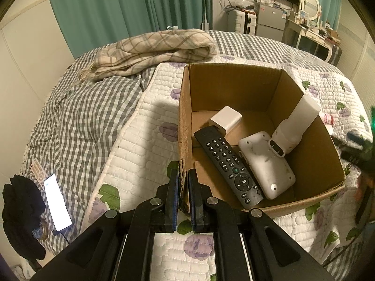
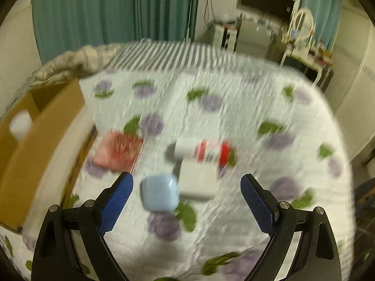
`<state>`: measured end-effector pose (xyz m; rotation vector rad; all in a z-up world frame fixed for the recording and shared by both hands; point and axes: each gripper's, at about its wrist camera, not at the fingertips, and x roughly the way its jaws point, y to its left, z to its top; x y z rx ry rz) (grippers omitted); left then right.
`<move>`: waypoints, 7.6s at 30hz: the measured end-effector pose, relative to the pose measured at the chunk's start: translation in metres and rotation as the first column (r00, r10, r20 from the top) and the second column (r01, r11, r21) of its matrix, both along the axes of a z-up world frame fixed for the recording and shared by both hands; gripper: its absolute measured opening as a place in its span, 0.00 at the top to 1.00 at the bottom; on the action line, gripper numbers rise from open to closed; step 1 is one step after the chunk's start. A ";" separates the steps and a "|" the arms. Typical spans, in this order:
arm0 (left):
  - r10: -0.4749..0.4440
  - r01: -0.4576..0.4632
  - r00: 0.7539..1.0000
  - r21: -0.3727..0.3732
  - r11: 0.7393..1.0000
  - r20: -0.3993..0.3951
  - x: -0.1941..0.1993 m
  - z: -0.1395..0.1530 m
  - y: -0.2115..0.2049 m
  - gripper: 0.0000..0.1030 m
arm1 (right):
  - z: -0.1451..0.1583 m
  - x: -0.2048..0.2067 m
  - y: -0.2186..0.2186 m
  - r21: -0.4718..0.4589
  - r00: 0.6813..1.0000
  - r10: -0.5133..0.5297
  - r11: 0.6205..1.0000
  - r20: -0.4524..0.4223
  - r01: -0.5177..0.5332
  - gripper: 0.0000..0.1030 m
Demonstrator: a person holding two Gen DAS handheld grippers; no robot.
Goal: Organize rigid objects
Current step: 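Carry the white cube into the box, release it, and withdraw, then grasp the light-blue earbud case with the right gripper and drop it into the box, then grasp the white power bank with the right gripper and lift it, then lower the white power bank into the box and open the right gripper, then grasp the pink rose-patterned card case edgewise with the right gripper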
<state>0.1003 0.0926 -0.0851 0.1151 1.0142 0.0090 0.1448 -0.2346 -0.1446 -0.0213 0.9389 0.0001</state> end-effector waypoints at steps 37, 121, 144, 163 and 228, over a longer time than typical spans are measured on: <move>0.007 -0.007 1.000 -0.005 1.000 0.002 -0.002 0.001 0.000 0.93 | 0.080 -0.019 0.045 0.065 0.976 0.073 0.994 0.206 -0.088 0.51; 0.016 -0.016 1.000 0.029 0.999 0.000 -0.001 0.003 -0.007 0.93 | -0.051 0.059 -0.027 0.081 0.992 -0.057 0.995 -0.117 0.066 0.50; 0.008 -0.008 1.000 0.022 1.000 -0.003 -0.002 0.003 -0.008 0.93 | 0.117 0.000 0.018 0.077 0.961 0.077 0.992 0.265 -0.100 0.51; 0.007 -0.007 1.000 0.023 1.000 -0.002 -0.001 0.003 -0.008 0.93 | 0.094 -0.012 0.178 0.037 0.874 0.449 0.886 0.187 -0.463 0.51; 0.013 -0.013 1.000 0.032 0.999 -0.003 -0.002 0.004 -0.005 0.93 | -0.035 0.052 0.055 0.145 0.971 0.237 0.960 0.034 -0.239 0.07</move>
